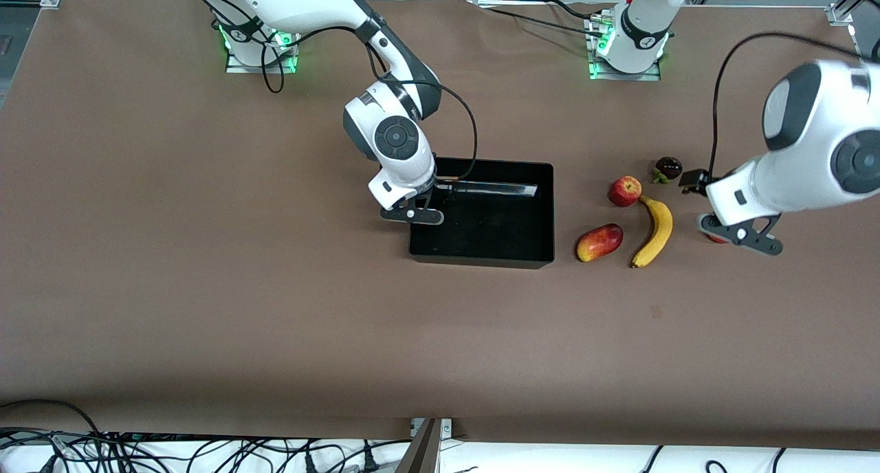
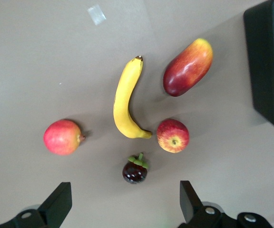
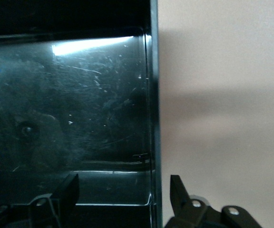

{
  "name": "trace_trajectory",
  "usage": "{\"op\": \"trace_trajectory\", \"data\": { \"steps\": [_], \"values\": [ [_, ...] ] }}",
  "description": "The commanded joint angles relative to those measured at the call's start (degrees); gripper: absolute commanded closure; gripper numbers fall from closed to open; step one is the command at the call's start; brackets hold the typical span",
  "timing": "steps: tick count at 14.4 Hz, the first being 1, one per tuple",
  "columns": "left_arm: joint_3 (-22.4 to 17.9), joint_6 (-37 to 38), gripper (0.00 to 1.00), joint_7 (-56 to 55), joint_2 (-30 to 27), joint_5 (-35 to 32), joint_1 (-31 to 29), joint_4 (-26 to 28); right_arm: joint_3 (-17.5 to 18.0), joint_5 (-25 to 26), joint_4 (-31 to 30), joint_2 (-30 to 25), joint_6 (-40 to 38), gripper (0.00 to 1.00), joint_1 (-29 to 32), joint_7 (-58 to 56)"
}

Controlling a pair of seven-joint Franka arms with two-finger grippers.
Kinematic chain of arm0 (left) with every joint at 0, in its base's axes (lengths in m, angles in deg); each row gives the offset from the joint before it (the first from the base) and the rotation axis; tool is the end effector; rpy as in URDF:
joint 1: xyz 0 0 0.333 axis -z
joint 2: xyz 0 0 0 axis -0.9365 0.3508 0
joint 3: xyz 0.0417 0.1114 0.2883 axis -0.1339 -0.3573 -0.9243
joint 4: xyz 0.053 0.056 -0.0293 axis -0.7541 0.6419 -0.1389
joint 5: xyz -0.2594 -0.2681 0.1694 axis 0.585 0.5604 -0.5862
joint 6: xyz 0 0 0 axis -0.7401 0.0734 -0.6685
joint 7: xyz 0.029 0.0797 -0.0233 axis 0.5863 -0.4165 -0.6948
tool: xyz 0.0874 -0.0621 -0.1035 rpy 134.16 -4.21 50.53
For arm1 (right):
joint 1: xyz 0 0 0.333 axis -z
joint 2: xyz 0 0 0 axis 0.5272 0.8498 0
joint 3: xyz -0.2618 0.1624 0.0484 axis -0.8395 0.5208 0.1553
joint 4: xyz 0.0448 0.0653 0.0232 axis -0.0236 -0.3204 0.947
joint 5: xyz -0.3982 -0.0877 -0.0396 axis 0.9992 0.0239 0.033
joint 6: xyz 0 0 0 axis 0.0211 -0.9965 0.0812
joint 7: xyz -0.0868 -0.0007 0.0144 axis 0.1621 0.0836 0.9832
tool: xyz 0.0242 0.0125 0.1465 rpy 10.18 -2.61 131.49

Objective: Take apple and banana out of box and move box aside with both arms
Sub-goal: 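Lower the right gripper to the box rim while the left gripper withdraws, then grip the box rim with the right gripper and drag it sideways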

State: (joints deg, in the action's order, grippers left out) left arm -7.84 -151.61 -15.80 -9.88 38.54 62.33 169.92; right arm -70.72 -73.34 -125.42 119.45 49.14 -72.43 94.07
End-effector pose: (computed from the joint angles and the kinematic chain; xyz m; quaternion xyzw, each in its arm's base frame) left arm 0.6008 -0.0416 0.4128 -0.9770 0.1670 0.1287 0.0303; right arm 0.5113 0.4888 0.1879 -0.9966 0.0550 0.0495 0.0360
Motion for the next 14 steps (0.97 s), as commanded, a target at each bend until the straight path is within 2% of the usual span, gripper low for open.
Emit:
{"op": "trace_trajectory", "data": {
  "steps": [1,2,3,6,9,11,14],
  "values": [
    [-3.7,3.5,0.0,-2.2,-3.7,3.1,3.9,-3.3,-0.9,-0.5,-2.1,-0.9,1.1,0.78,-0.4,0.3],
    [-5.2,4.4,0.0,-2.3,-4.8,5.5,4.3,-4.7,-1.0,-0.5,-2.2,-0.9,0.9,0.94,-0.3,0.1],
    [-7.3,4.7,0.0,-2.4,-6.0,7.8,5.3,-5.2,-1.2,-0.5,-2.2,-1.1,0.6,1.0,-0.2,-0.3],
    [-11.5,3.8,0.0,-5.3,-8.9,8.8,9.6,-4.5,-1.2,-0.6,-2.2,-1.6,0.4,1.0,0.3,-0.2],
    [-11.5,1.5,0.0,-16.9,-11.5,8.1,11.6,0.0,-3.0,-0.3,-1.9,-3.7,-0.6,1.0,0.4,-1.9],
    [-11.5,0.8,0.0,-16.7,-12.3,4.5,11.4,0.1,-6.1,-0.6,-1.7,-5.8,-4.8,1.0,0.4,-6.2],
    [-11.5,0.8,0.0,-17.1,-12.7,4.2,11.0,0.3,-12.7,-1.1,-1.7,-9.4,-10.6,1.0,0.9,-15.7]
  ]
}}
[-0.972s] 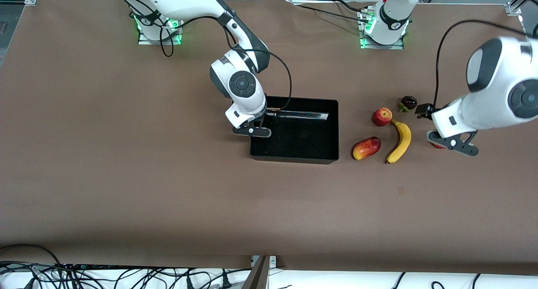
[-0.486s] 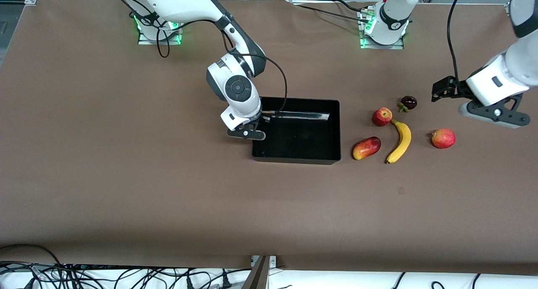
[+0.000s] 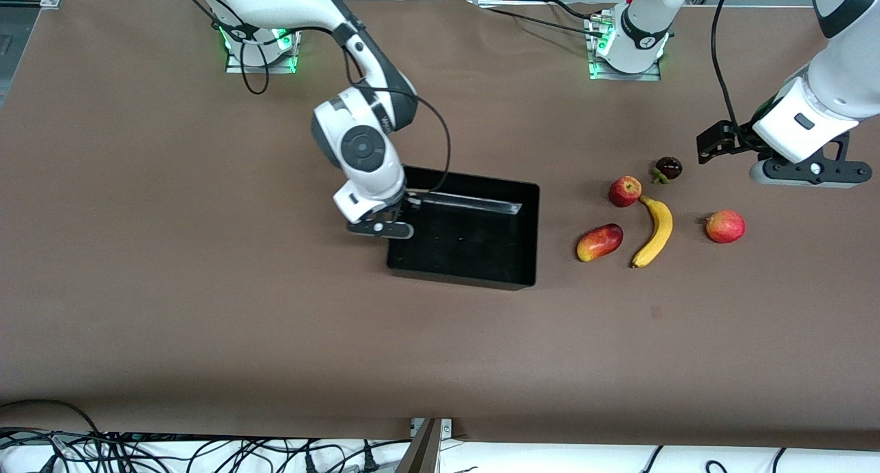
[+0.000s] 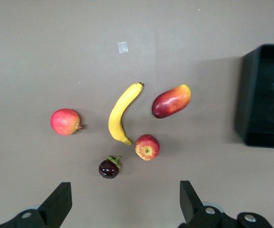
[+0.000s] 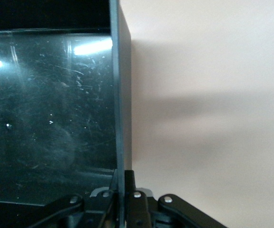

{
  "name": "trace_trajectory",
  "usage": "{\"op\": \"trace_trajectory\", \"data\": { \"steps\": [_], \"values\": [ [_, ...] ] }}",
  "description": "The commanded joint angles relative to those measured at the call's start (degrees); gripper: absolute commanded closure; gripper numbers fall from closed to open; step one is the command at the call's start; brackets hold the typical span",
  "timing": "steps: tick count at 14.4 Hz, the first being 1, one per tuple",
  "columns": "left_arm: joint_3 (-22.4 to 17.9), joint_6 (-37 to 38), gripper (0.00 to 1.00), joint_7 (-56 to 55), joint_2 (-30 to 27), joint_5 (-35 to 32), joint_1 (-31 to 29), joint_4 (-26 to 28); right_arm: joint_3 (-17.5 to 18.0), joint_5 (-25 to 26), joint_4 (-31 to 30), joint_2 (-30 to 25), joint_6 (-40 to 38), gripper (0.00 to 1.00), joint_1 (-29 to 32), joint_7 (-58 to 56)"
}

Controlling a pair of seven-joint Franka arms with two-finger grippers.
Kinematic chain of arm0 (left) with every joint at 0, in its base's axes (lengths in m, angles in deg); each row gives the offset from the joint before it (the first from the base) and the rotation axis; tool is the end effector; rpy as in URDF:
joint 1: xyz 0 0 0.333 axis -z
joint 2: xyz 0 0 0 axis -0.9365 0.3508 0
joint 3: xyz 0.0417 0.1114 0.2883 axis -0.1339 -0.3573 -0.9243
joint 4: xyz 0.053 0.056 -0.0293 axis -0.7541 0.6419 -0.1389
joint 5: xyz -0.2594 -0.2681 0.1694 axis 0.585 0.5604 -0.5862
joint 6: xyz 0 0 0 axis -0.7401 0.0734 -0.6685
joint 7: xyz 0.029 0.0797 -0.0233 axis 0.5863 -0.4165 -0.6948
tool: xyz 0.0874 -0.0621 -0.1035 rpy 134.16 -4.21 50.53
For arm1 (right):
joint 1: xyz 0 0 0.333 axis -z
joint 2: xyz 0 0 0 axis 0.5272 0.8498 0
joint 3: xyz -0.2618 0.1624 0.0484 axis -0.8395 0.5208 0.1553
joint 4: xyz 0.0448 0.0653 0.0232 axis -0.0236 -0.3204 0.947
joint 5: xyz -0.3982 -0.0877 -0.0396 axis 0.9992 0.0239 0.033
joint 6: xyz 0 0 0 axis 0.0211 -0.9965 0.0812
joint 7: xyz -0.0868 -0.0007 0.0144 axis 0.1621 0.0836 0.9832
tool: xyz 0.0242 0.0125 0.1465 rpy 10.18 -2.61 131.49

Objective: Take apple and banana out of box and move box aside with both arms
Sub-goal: 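Grip the box rim with the right gripper and drag it sideways, then hold the box in place with the right gripper, then open it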

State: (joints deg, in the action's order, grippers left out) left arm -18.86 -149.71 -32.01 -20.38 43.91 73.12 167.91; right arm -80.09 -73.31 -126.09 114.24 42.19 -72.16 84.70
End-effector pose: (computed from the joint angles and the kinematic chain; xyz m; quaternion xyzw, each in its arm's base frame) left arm 0.5742 -0.0568 0.5321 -0.9990 0.0151 0.0367 0.0185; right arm 0.5698 0.4002 0.2377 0.9987 -0.0390 -0.0335 0.0027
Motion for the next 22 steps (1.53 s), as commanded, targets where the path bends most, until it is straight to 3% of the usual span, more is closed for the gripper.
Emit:
{"op": "trace_trajectory", "data": {
  "steps": [1,5,9,13,22],
  "values": [
    [-0.5,-0.4,0.0,-0.6,-2.1,-1.2,0.2,2.0,-4.4,-1.3,-1.1,-5.4,-5.3,1.0,2.1,-10.5],
    [-0.4,0.0,0.0,0.2,-2.1,-0.6,-1.1,1.4,-7.5,-3.3,-4.9,-11.7,-11.9,1.0,10.5,-28.3],
    [-0.5,0.8,0.0,3.5,-1.9,-1.3,-1.1,1.1,-16.6,-3.3,-21.7,-21.0,-4.4,1.0,11.7,-41.1],
    [-0.4,1.0,0.0,3.5,-1.9,-1.3,-1.1,0.8,-23.2,-3.5,-31.8,-21.3,7.1,1.0,11.9,-52.7],
    [0.1,1.0,0.0,3.5,-1.6,-1.2,-1.0,0.1,-24.0,-6.7,-37.9,-17.3,16.9,1.0,13.9,-54.7]
  ]
}}
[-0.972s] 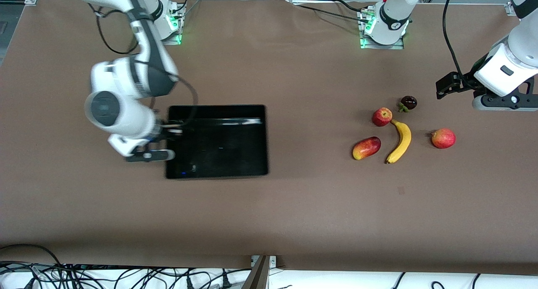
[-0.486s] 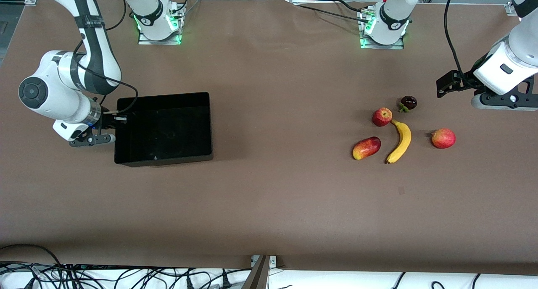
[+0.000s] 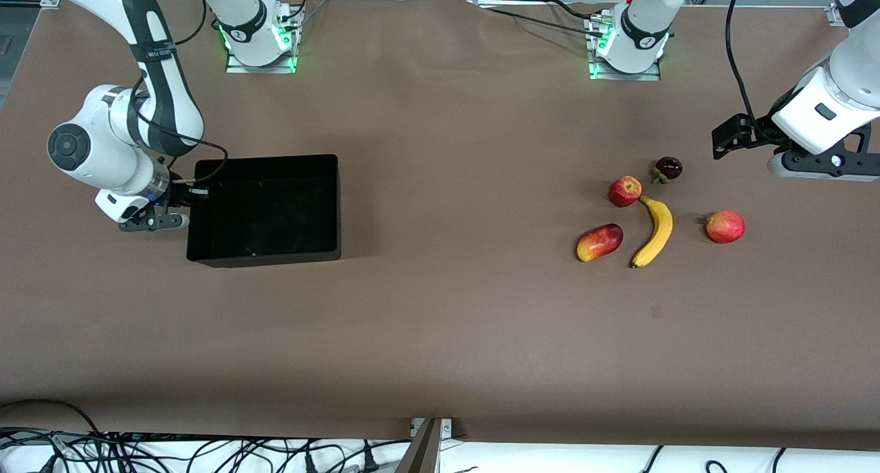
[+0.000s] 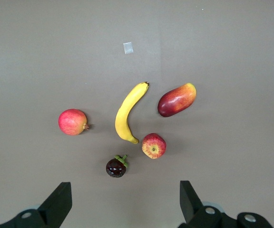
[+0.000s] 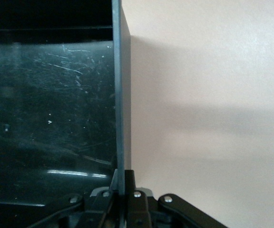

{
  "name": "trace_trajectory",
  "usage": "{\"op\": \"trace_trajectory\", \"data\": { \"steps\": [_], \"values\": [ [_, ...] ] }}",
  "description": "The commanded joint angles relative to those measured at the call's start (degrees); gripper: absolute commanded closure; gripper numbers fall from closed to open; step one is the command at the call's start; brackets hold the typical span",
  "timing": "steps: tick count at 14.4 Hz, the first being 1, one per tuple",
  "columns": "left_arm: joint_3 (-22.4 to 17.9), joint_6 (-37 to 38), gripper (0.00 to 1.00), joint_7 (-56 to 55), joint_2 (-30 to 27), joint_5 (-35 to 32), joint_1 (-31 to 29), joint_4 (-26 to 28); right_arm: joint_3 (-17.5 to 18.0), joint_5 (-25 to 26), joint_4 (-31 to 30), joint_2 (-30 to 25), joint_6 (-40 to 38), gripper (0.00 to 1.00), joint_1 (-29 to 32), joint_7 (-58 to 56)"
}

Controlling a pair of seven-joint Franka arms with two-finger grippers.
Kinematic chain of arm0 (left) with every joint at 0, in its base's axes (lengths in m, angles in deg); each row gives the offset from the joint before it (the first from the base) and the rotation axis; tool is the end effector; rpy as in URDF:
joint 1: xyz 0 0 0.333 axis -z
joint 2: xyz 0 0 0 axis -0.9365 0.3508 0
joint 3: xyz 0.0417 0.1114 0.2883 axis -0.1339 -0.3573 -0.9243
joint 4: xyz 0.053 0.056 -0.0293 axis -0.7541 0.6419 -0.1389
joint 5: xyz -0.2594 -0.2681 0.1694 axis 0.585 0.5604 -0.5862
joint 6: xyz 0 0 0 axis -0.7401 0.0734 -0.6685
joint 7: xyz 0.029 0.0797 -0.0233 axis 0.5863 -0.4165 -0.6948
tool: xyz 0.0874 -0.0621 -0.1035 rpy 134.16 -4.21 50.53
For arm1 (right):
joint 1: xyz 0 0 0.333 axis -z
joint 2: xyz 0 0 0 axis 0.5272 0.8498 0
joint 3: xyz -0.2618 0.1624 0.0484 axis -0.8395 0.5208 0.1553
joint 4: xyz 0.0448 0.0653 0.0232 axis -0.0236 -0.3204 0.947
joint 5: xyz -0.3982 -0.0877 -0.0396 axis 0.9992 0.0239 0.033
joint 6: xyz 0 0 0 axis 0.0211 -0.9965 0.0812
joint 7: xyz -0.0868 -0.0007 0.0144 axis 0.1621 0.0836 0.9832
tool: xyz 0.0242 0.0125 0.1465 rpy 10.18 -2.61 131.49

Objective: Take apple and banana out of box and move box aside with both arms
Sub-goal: 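Hold the box in place with the right gripper, then open it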

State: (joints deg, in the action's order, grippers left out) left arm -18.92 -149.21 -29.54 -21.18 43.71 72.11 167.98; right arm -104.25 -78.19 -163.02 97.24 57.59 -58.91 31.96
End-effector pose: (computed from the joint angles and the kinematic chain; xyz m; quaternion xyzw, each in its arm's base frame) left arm 0.5709 -0.0453 0.5389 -0.9988 0.0272 0.0352 0.0193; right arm 0.5380 -0.0375 0.1925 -0.9978 -0.0466 0.0464 0.0022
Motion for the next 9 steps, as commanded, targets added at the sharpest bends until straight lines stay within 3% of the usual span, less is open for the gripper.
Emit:
{"op": "trace_trajectory", "data": {
  "steps": [1,6,7,8,9],
  "values": [
    [0.1,0.5,0.0,1.0,-0.8,-1.0,0.0,0.0,0.1,-1.8,-1.0,0.0,2.0,1.0,0.6,-2.0],
    [0.1,0.6,0.0,1.0,-0.8,-1.0,0.0,0.0,0.1,-3.6,-0.9,1.4,2.7,1.0,0.8,-2.0],
    [0.1,0.6,0.0,1.0,-0.8,-1.0,0.0,0.0,0.1,-3.6,-0.9,1.4,2.6,0.83,0.8,-2.0],
    [0.0,0.6,0.0,1.0,-0.8,-1.1,0.0,0.0,0.1,-3.6,-0.7,1.0,2.3,0.43,0.8,-2.0],
    [-0.1,0.6,0.0,1.0,-0.8,-1.0,-0.1,0.0,0.2,-3.5,-0.2,0.7,2.1,0.27,0.8,-2.0]
  ]
}}
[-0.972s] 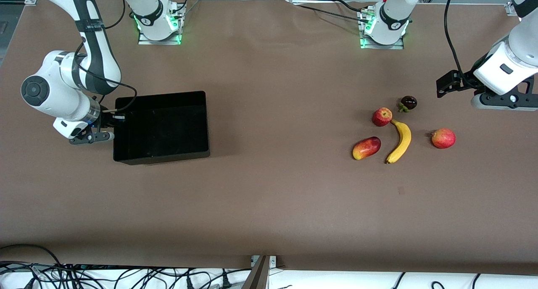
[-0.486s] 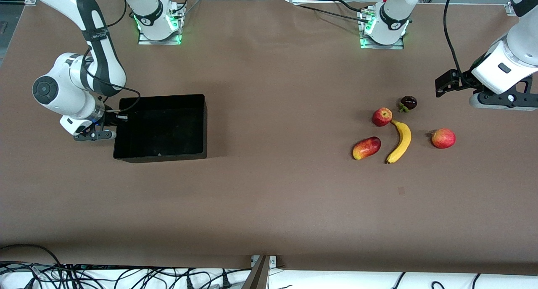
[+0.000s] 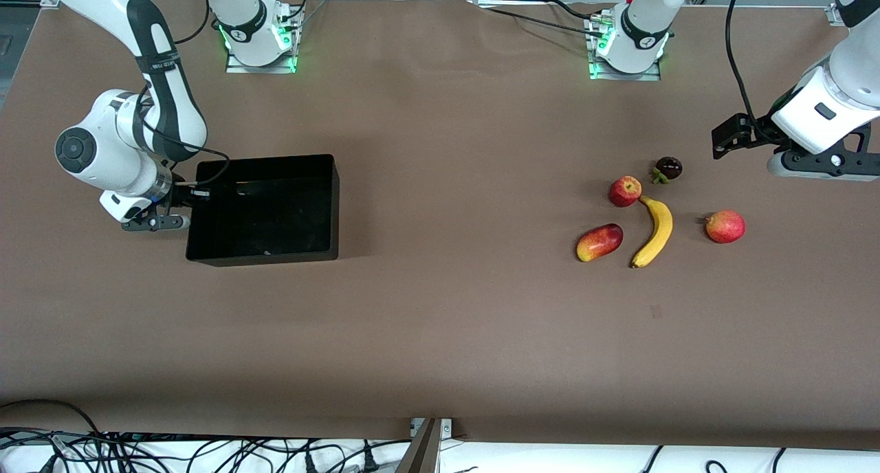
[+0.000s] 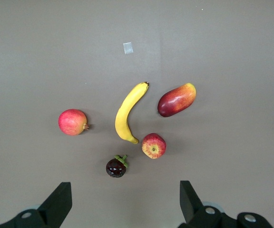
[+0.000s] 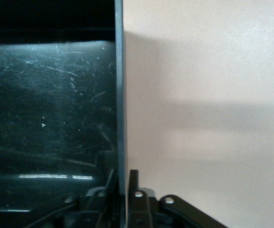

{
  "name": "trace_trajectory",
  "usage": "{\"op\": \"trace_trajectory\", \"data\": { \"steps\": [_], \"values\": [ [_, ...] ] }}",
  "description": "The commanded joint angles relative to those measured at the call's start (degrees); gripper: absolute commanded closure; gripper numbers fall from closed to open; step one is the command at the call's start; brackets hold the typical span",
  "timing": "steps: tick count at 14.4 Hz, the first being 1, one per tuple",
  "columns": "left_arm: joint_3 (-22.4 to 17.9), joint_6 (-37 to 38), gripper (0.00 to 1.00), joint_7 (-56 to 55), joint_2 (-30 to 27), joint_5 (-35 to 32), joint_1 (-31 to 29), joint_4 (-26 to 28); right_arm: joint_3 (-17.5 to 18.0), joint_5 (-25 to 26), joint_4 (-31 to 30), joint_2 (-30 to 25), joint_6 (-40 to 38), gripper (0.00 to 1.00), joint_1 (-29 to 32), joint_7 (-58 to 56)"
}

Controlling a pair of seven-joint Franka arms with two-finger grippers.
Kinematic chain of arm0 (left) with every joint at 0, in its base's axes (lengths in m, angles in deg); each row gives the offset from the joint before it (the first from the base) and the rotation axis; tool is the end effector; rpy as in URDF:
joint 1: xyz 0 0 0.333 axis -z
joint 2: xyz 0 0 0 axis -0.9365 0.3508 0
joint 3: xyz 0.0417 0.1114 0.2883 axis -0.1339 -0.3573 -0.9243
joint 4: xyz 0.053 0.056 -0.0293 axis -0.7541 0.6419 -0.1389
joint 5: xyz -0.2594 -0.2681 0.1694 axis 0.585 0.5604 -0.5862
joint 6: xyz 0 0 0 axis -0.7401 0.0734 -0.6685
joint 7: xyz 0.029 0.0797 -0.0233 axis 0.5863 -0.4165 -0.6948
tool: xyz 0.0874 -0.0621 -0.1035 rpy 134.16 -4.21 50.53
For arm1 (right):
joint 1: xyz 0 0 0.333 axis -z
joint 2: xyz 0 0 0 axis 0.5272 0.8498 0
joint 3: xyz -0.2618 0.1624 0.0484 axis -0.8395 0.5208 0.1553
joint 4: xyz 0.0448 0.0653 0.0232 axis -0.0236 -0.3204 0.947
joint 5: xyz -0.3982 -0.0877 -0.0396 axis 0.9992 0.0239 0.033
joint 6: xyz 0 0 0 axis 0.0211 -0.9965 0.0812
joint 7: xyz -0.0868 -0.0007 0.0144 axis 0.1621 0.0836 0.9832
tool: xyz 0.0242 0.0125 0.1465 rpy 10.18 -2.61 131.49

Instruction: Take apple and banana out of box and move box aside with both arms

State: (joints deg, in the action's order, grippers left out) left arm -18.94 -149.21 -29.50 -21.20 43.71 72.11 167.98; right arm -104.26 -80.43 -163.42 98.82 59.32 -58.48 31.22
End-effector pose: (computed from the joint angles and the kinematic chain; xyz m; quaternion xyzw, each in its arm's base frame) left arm 0.5708 -0.0451 0.5391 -0.9988 0.0274 0.0350 0.0193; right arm 0.5360 -0.0434 0.1794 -0.9984 -0.0336 0.0443 0.0055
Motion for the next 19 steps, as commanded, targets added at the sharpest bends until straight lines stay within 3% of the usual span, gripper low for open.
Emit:
{"op": "trace_trajectory", "data": {
  "steps": [1,2,8,9,11,15,17,19],
  "values": [
    [-0.1,0.6,0.0,0.9,-0.8,-1.0,-0.1,0.0,0.4,-1.3,0.8,-1.7,0.3,0.17,0.1,-1.4],
    [-0.2,0.6,0.0,0.9,-0.8,-1.1,-0.1,0.0,0.5,-1.3,1.9,-2.5,0.0,0.01,-0.1,-1.4],
    [-0.3,1.0,0.0,1.3,-0.8,-1.0,-0.1,0.0,0.3,-0.2,19.5,-5.7,-26.2,0.0,-1.5,-0.4],
    [-0.4,1.0,0.0,1.3,-0.7,-1.0,-0.3,0.0,0.2,0.7,21.4,-7.5,-30.1,0.0,-1.5,1.2],
    [-0.4,1.1,0.0,1.3,-0.8,-1.1,-0.4,0.0,1.3,7.2,25.8,-12.2,-38.3,0.0,-2.2,7.4],
    [-0.4,1.4,0.0,1.4,-0.8,-1.0,-0.4,0.0,7.1,12.9,28.3,-18.8,-45.4,0.0,-2.6,14.7],
    [-0.4,1.5,0.0,1.4,-0.8,-1.0,-0.4,0.0,7.7,12.9,28.4,-20.0,-46.8,0.0,-2.6,14.6],
    [-0.4,1.5,0.0,1.4,-0.8,-1.0,-0.4,0.0,12.6,13.9,29.0,-20.5,-48.0,0.0,1.6,13.9]
  ]
}}
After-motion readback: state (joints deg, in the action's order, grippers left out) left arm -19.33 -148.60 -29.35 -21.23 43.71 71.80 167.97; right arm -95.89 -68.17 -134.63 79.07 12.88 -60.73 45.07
